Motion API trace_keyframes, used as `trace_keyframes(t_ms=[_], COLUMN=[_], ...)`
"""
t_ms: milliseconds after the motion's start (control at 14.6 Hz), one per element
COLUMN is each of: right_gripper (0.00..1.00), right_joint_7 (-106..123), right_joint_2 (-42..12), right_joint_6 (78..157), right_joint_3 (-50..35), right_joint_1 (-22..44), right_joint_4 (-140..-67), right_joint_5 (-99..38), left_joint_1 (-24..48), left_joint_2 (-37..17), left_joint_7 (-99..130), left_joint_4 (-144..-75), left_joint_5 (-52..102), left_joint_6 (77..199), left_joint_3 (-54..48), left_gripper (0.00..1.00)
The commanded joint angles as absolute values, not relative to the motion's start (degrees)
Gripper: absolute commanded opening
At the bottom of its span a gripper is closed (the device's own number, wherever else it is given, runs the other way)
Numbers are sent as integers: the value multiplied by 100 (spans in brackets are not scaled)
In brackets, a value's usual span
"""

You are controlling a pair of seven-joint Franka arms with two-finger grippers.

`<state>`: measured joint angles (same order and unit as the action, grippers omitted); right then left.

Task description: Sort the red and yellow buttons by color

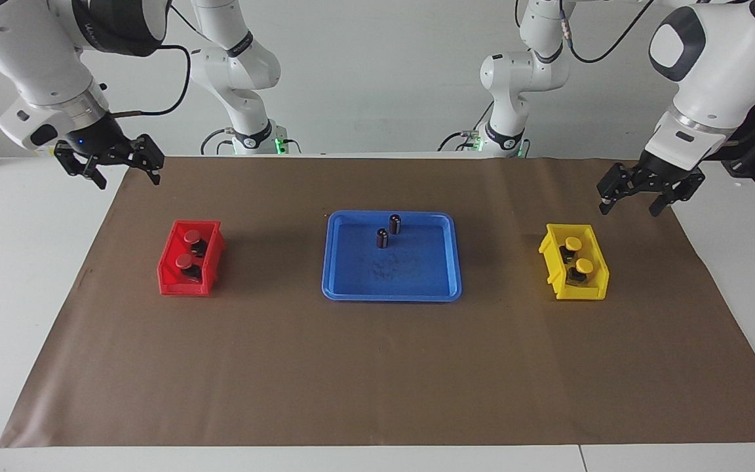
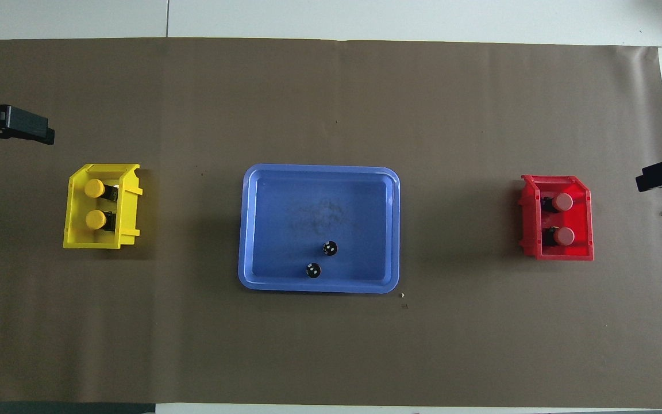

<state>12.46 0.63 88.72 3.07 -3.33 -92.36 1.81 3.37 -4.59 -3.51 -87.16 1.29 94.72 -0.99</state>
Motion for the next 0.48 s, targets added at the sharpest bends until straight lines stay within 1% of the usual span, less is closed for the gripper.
trace_keyframes(t_ms=[0, 137, 274, 411], right_gripper=[100, 100, 100, 100], right_joint_7=[1143, 1143, 1143, 1143], right_joint_2=[0, -9, -9, 0], right_joint_6=[8886, 8886, 8886, 8886], right_joint_3=[316, 316, 316, 316], right_joint_1=[-316, -308, -308, -308], right_joint_4=[-9132, -9123, -9123, -9123], right_joint_5=[202, 202, 202, 202], left_joint_1=[360, 369, 369, 369], left_joint_2=[-492, -483, -483, -457], left_joint_7=[-413, -404, -369, -360], left_joint_4=[-8604, -8604, -8604, -8604], left_joint_5=[89, -96, -106, -71], left_joint_6=[9159, 9053, 8677, 8622], left_joint_3=[-35, -79, -79, -79], left_gripper=[100, 100, 100, 100])
